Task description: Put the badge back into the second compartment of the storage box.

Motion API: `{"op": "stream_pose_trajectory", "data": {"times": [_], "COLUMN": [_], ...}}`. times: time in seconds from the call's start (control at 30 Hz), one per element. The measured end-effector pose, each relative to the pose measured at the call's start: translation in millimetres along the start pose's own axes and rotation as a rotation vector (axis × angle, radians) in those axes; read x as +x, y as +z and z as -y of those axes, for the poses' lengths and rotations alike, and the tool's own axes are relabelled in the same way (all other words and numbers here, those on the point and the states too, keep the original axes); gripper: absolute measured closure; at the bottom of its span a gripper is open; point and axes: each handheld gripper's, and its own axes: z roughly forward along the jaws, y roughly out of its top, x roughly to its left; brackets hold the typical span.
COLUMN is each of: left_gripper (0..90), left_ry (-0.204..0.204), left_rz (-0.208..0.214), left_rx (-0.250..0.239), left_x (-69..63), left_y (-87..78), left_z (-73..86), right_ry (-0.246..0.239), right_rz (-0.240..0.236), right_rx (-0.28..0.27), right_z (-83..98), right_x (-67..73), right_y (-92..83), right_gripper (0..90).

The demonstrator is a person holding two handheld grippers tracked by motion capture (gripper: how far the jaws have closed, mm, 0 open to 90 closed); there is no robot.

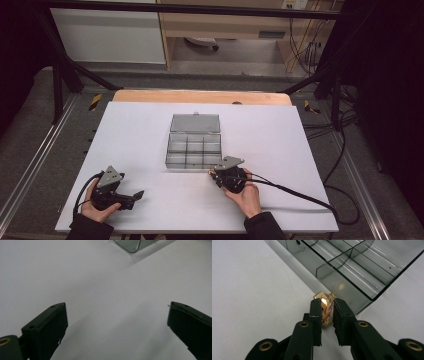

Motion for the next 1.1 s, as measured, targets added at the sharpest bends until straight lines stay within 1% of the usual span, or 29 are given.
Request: {"op": "stream_pose_trajectory", "data": {"times": [0.2, 0.37, 0.4, 0.43, 0.47, 0.5, 0.63, 0.67, 0.7, 0.73, 0.77, 0.8, 0.83, 0.87, 0.9, 1.0, 1.03, 1.1], "left_gripper": [2.9, 2.9, 2.9, 2.9, 3.0, 3.0, 3.0, 3.0, 3.0, 3.0, 3.0, 3.1, 3.1, 3.1, 3.1, 3.1, 3.1, 3.1], "left_ry": [0.001, 0.001, 0.001, 0.002, 0.001, 0.000, 0.001, 0.002, 0.002, 0.002, 0.002, 0.003, 0.003, 0.003, 0.002, 0.003, 0.004, 0.001], "left_rz": [-0.001, -0.001, -0.001, -0.001, 0.000, 0.000, 0.000, 0.000, 0.001, 0.000, 0.000, 0.000, -0.001, -0.001, -0.001, -0.001, -0.001, 0.001], "left_rx": [0.000, 0.001, 0.001, 0.001, 0.000, 0.000, 0.001, 0.001, 0.000, 0.000, 0.001, 0.001, 0.001, 0.001, 0.000, 0.000, 0.001, 0.000], "left_x": [-0.2, -0.2, -0.2, -0.2, -0.1, 0.0, -0.1, -0.2, -0.2, -0.2, -0.2, -0.2, -0.3, -0.3, -0.3, -0.4, -0.5, -0.1], "left_y": [0.0, 0.3, 0.3, 0.2, 0.2, 0.2, 0.3, 0.2, 0.1, 0.1, 0.3, 0.2, 0.2, 0.1, -0.1, -0.1, -0.2, 0.1], "left_z": [0.0, 0.1, 0.1, 0.1, 0.1, 0.1, 0.2, 0.1, 0.1, 0.1, 0.1, 0.1, 0.1, 0.0, -0.1, -0.1, -0.1, -0.1], "right_ry": [-0.007, -0.025, -0.028, -0.028, -0.032, -0.035, -0.040, -0.038, -0.044, -0.042, -0.042, -0.027, -0.027, -0.026, -0.011, -0.022, -0.022, -0.012], "right_rz": [0.010, 0.025, 0.028, 0.028, 0.030, 0.031, 0.026, 0.025, 0.028, 0.017, 0.017, -0.005, -0.005, -0.020, -0.033, -0.022, -0.022, -0.026], "right_rx": [-0.001, -0.008, -0.010, -0.010, -0.024, -0.024, -0.013, -0.010, -0.020, -0.026, -0.026, -0.040, -0.040, -0.045, -0.050, -0.010, -0.010, -0.008], "right_z": [-0.9, -0.9, -0.9, -0.9, -1.5, -1.7, -1.3, -1.0, -1.1, -1.5, -1.5, -2.8, -2.8, -3.4, -3.4, -0.7, -0.7, -1.4], "right_x": [-0.4, -0.1, 0.0, 0.0, 0.1, -0.4, -1.0, -0.5, 0.6, 0.8, 0.8, 1.5, 1.5, 1.7, 2.3, 1.5, 1.5, 0.0], "right_y": [-3.2, -4.3, -4.8, -4.8, -6.1, -6.4, -5.5, -5.4, -6.1, -6.9, -6.9, -8.8, -8.8, -8.6, -5.9, 3.4, 3.4, 3.8], "right_gripper": [81.1, 82.5, 84.6, 84.6, 88.5, 89.1, 88.6, 86.8, 82.8, 80.0, 80.0, 72.9, 72.9, 71.2, 65.2, 61.9, 61.9, 64.7]}}
